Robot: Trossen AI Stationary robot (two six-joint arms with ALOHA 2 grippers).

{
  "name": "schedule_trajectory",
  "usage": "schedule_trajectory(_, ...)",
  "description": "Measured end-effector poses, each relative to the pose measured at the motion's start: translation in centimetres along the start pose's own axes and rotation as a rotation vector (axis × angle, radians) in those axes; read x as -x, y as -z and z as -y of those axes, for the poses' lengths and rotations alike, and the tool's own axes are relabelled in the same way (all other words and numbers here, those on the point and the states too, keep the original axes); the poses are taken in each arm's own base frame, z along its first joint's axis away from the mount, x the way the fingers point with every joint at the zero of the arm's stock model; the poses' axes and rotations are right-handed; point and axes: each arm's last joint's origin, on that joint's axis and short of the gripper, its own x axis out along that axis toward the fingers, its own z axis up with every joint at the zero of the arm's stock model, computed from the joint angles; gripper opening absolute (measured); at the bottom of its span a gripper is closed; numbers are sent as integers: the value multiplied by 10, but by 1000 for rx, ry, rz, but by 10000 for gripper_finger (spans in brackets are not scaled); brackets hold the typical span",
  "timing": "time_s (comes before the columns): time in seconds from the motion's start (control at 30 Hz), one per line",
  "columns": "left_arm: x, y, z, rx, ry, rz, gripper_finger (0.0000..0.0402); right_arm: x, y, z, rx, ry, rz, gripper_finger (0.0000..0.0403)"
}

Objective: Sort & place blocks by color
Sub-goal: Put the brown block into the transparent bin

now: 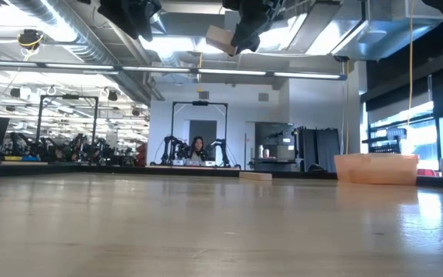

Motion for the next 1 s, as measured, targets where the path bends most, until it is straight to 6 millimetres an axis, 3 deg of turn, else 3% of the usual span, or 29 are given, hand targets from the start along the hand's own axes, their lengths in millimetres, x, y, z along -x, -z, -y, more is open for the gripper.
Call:
schedule_trajectory(0.3,0,0,0,-43,-8,-3,250,0,0,0,-1,0,-1,128)
schedule_trajectory(1.0,0,-5,-6,-44,-69,48,248,0,0,0,-20,-9,1,128)
